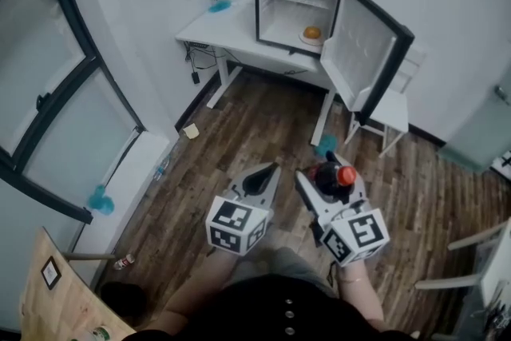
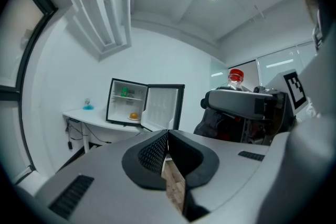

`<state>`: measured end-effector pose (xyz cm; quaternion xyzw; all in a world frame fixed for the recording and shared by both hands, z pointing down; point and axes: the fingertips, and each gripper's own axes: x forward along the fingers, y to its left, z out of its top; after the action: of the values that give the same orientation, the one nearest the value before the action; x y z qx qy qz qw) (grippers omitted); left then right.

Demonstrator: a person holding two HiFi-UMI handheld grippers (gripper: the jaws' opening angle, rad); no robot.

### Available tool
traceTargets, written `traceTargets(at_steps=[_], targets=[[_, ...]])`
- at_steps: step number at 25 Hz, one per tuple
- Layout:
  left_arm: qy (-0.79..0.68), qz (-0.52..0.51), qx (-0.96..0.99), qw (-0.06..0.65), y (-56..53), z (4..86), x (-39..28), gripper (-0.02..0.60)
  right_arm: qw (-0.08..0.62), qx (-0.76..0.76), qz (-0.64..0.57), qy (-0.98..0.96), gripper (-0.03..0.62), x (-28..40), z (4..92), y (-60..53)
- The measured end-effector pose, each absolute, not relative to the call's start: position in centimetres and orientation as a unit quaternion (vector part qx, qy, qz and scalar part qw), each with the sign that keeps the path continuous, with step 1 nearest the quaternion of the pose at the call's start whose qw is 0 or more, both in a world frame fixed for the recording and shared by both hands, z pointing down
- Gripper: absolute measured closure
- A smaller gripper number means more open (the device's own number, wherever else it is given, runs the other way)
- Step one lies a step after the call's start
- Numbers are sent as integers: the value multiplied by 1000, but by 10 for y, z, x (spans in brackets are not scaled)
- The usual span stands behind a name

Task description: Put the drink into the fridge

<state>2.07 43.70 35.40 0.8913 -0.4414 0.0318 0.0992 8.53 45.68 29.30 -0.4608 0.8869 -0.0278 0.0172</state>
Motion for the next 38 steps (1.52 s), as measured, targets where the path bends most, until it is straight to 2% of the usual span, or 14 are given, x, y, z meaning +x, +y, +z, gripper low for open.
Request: traceTargets(at_steps=[12,29,38], targets=[[-443,-12,892,89,370,345,17,575,30,-455,-28,890,278,83,294,380],[-448,3,888,100,192,346,58,575,30,-436,-36,899,278,115,290,194],[-460,4,881,108,127,352,71,575,12,-411,-36,911,278,120,301,134]])
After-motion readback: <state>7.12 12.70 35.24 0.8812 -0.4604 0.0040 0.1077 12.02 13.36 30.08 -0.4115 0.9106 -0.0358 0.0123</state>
